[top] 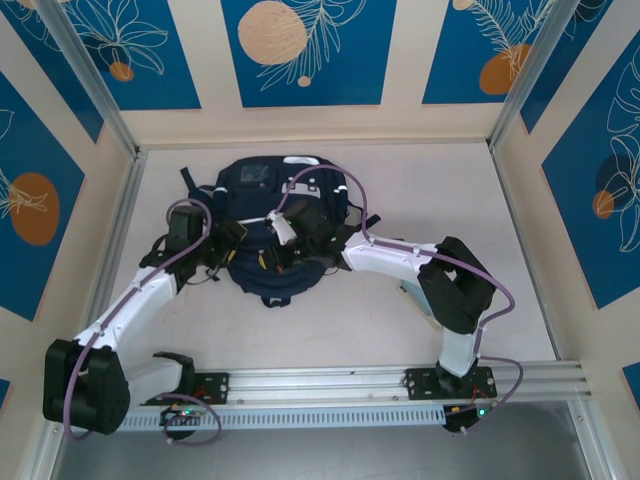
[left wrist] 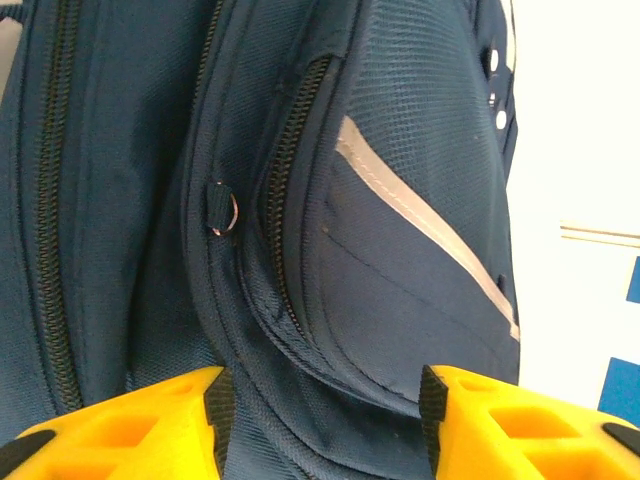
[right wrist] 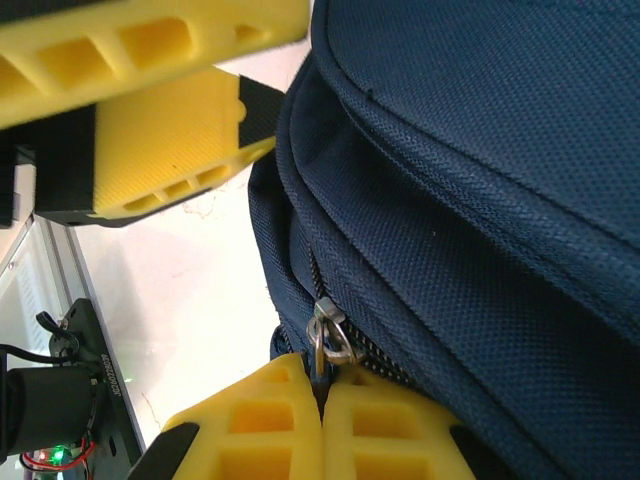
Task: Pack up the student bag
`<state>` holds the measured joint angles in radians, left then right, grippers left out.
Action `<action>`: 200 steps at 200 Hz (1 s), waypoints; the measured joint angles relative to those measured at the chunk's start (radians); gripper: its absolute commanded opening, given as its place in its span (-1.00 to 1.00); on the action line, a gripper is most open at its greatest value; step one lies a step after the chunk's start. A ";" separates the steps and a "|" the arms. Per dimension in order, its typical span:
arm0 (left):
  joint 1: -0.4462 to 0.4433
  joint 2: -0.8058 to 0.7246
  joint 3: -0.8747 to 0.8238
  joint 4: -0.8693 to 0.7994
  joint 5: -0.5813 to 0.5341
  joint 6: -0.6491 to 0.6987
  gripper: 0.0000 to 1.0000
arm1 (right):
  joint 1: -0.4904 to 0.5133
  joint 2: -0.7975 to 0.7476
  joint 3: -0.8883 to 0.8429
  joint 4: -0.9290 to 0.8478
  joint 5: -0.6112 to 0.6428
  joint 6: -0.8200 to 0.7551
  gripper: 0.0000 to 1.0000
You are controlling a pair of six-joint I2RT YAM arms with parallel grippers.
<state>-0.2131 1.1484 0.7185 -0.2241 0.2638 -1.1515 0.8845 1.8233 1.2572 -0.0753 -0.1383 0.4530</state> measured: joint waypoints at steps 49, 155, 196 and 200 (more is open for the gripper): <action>0.000 0.015 -0.040 0.051 0.009 -0.053 0.00 | 0.003 0.002 0.017 -0.029 0.011 0.000 -1.00; -0.001 0.002 -0.078 0.090 0.051 -0.097 -0.75 | 0.008 0.018 0.054 -0.063 0.003 0.000 -1.00; -0.002 0.007 -0.070 0.070 0.048 -0.069 -0.99 | 0.010 0.003 0.035 -0.101 0.046 -0.024 -1.00; -0.002 0.007 -0.067 0.063 0.047 -0.061 -1.00 | 0.009 -0.007 0.022 -0.101 0.056 -0.028 -1.00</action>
<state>-0.2146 1.1553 0.6514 -0.1612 0.3103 -1.2121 0.8932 1.8160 1.2793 -0.1764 -0.0818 0.4248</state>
